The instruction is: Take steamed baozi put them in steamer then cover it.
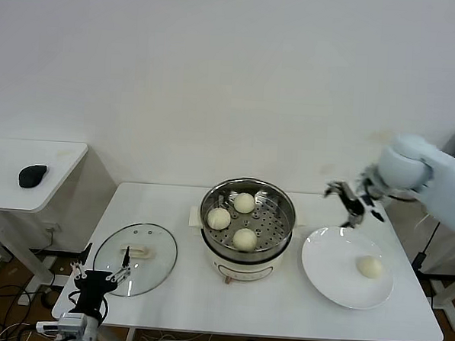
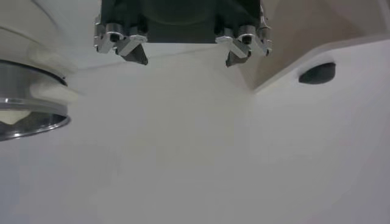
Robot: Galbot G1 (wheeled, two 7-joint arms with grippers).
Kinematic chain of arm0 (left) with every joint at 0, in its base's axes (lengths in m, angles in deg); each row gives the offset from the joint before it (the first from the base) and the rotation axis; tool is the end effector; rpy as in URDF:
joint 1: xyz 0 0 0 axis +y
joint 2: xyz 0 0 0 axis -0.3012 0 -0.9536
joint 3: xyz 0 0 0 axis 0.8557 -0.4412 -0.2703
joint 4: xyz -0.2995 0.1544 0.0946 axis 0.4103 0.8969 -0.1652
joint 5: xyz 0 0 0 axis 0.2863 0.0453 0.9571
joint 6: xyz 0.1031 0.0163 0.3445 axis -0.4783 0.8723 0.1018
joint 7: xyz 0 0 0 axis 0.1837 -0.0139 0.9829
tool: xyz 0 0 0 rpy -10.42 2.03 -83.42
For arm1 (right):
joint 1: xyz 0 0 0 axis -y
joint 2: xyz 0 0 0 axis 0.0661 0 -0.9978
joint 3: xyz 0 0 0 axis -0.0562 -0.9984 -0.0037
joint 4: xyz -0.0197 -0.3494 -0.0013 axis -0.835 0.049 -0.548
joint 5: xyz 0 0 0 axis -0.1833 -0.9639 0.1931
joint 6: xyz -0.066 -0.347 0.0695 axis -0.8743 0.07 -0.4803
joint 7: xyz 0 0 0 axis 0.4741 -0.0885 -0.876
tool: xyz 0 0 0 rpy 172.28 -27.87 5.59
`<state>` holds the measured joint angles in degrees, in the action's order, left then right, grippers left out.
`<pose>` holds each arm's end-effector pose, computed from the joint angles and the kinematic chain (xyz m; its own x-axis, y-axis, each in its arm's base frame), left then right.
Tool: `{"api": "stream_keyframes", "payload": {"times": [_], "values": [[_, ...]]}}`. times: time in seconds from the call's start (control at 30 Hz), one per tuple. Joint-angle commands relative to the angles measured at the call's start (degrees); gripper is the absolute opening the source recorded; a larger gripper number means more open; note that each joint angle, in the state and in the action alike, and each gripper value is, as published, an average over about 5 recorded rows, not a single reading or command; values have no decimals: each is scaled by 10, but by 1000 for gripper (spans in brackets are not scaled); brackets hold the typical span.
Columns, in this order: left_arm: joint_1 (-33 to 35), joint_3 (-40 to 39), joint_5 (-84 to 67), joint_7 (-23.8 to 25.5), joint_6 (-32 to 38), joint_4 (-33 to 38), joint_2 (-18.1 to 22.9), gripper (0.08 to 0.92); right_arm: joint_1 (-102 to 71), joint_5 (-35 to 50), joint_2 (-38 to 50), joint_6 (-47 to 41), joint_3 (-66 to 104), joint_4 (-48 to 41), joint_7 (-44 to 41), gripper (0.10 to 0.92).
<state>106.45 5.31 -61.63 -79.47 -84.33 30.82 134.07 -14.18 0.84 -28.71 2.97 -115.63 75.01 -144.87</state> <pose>0.1718 0.0770 -0.3080 -0.9930 -0.0922 0.0736 -0.0734 0.9713 0.2264 0.4750 -0.1693 -0.0627 -0.3343 -0.1013 0.9370 -0.8945 -0.2791 -0.3493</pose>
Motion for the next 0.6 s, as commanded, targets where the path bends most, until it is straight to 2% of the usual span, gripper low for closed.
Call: {"api": "stream_keyframes", "payload": {"times": [0.03,0.23,0.6], "values": [[1,-4,2,0,0,-3,1,823,-292,-60,95,2,265,-39,-16,823],[5,-3,8,-2,-1,-4,7,823,-395,-114,52,40,361,-102,-10,823],[13,7,10,-2,-2,-1,11,823,-418,-183,-23,51,374,-189,9,823]]}}
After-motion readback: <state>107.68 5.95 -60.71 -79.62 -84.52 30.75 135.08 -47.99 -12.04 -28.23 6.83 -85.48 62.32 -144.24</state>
